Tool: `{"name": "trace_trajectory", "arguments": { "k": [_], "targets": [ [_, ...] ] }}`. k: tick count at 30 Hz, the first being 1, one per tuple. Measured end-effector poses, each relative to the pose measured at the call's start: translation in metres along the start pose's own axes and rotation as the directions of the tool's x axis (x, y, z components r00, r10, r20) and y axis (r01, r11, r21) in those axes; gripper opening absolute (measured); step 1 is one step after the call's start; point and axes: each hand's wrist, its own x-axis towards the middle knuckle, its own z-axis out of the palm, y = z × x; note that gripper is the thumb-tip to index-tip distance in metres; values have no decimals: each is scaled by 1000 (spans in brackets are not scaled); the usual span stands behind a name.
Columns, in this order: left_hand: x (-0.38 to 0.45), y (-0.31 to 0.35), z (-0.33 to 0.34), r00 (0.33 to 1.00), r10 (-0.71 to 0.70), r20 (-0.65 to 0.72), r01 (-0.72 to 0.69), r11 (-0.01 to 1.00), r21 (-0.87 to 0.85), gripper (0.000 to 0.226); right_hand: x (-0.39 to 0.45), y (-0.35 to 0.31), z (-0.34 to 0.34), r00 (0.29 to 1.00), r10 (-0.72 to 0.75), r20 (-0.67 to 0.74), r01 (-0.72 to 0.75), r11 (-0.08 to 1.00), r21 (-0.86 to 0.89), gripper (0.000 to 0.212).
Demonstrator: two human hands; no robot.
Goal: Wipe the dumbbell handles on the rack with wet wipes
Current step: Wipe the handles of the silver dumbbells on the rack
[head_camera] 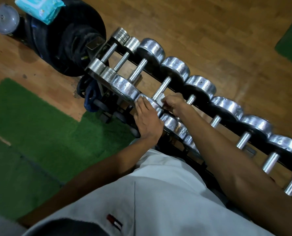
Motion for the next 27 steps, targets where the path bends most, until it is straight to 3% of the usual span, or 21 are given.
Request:
{"name": "trace_trajectory", "arguments": {
  "k": [4,8,12,16,20,27],
  "targets": [
    [-1,-4,1,996,37,85,-36,999,-4,122,-7,-3,-19,998,-2,62,-5,993,118,14],
    [-3,-8,0,991,68,116,-68,998,3,128,-21,-4,-36,997,-53,58,38,970,240,28],
    [-4,-9,-8,984,98,147,-97,995,-19,113,-33,2,-46,997,-74,18,64,947,314,30],
    [-13,-13,-8,978,210,18,-211,977,37,90,-43,11,-51,986,-152,-71,166,940,297,27],
    [-29,-11,-3,954,295,-55,-295,955,16,85,-53,23,-59,959,-233,-159,262,945,195,28],
    [-40,-8,-5,934,339,-116,-347,936,-52,70,-69,32,-67,944,-232,-235,280,940,197,27]
  ]
}}
